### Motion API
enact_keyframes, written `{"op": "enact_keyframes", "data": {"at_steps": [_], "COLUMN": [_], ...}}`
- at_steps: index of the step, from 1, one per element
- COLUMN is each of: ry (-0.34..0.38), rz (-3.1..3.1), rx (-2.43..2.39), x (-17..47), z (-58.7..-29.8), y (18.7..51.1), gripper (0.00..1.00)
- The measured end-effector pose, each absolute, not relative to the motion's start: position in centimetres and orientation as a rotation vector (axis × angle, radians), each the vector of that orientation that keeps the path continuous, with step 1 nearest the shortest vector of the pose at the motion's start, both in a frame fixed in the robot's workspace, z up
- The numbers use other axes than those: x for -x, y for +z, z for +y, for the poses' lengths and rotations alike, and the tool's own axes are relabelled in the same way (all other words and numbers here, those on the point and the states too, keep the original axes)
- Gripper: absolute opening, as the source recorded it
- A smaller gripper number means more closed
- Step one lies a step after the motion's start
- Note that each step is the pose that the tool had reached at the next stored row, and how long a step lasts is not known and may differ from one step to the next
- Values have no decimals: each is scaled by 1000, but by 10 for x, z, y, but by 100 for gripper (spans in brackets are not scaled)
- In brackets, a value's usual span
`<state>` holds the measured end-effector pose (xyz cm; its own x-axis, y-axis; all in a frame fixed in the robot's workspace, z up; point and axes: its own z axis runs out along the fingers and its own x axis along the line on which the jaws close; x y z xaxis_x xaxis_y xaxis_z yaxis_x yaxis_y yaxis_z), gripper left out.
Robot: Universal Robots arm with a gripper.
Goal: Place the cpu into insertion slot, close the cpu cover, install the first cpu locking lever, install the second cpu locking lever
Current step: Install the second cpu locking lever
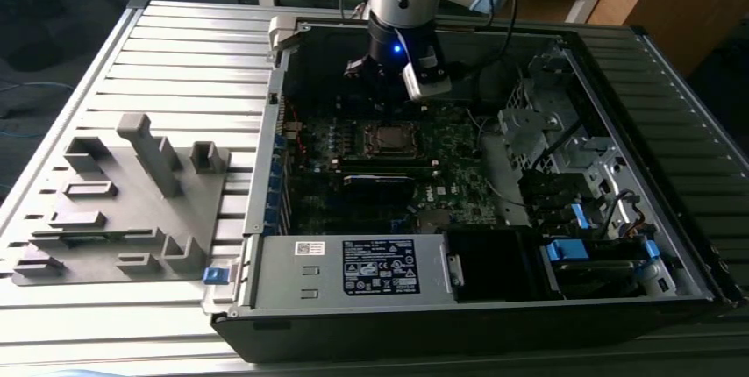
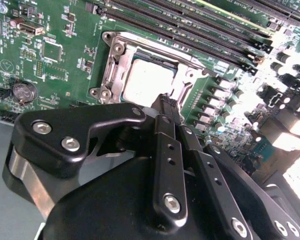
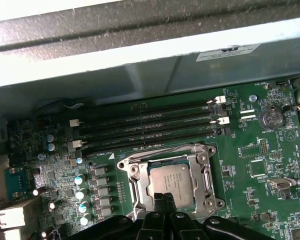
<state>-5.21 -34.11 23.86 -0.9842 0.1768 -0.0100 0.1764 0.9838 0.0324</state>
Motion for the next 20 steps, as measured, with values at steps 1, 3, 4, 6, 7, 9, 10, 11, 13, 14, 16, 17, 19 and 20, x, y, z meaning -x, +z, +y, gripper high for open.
{"op": "enact_keyframes", "data": {"at_steps": [1,3,4,6,7,9,10,11,13,14,16,17,19,20], "ry": [49,49,49,49,49,49,49,49,49,49,49,49,49,49], "rz": [3116,3116,3116,3116,3117,3117,3117,3117,3117,3117,3118,3118,3117,3117], "rx": [-277,-277,-277,-276,-274,-268,-266,-265,-263,-263,-263,-263,-263,-263], "x": [52,52,51,50,49,48,47,46,46,46,46,46,46,46], "z": [-341,-341,-341,-341,-341,-341,-341,-341,-341,-341,-341,-342,-342,-342], "y": [239,239,239,239,239,239,239,239,239,239,239,239,239,239], "gripper": [11,11,11,11,11,11,11,11,11,11,11,11,11,11]}}
